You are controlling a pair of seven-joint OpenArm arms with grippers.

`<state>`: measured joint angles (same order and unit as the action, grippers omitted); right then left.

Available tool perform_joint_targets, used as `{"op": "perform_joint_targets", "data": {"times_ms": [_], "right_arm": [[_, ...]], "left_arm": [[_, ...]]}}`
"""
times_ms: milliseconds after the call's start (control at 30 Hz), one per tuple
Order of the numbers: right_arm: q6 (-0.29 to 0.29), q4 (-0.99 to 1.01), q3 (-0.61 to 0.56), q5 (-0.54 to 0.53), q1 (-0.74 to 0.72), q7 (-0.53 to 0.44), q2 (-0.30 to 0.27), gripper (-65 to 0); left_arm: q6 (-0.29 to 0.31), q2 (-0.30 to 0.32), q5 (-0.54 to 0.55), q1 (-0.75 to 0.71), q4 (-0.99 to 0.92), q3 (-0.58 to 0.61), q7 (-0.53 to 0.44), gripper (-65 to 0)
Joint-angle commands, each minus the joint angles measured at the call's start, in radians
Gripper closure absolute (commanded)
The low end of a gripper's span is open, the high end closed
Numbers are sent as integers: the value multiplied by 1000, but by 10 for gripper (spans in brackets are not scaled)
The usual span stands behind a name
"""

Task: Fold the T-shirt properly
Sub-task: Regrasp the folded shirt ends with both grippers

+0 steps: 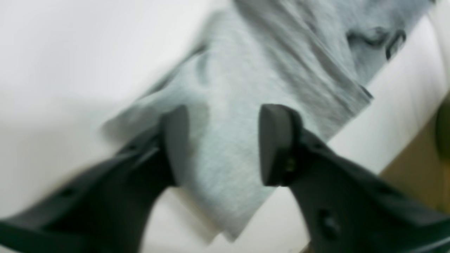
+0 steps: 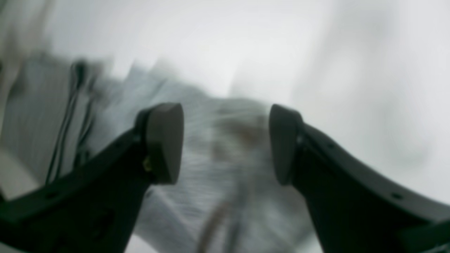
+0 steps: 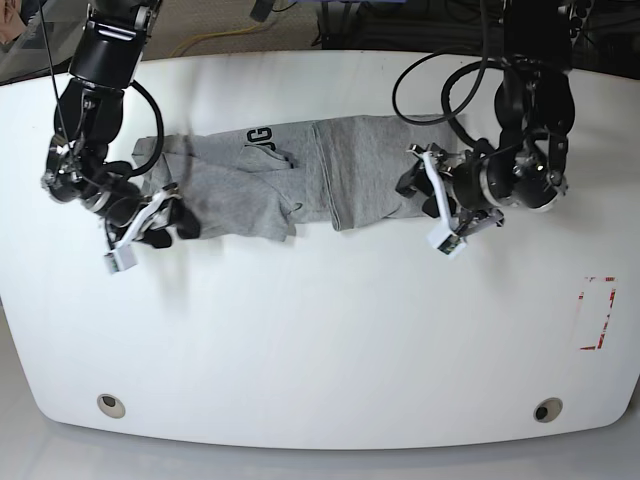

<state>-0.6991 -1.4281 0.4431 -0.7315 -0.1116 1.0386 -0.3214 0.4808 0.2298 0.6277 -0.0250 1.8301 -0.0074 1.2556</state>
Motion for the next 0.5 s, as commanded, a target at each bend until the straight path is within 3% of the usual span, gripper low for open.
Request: {"op": "perform_joint_targets", "data": {"times_ms": [0,67,167,467], "right_arm": [[1,-17,82,-3,-36,30,-8,-371],[1,11,141,-1,-46,67,-9,-377],[1,60,171,-3,-58,87,-37,-426],[1,195,174,-7,-27,64,-37,-452]], "left_arm": [[91,4,14,-39,16,-81,-20,-193],[132,-5,13,-65,13,-108,-23,-149],[135,-13,13,-92,13,-121,-24,-122],[143,-34,-101,-161,12,-121,-150,-122]]}}
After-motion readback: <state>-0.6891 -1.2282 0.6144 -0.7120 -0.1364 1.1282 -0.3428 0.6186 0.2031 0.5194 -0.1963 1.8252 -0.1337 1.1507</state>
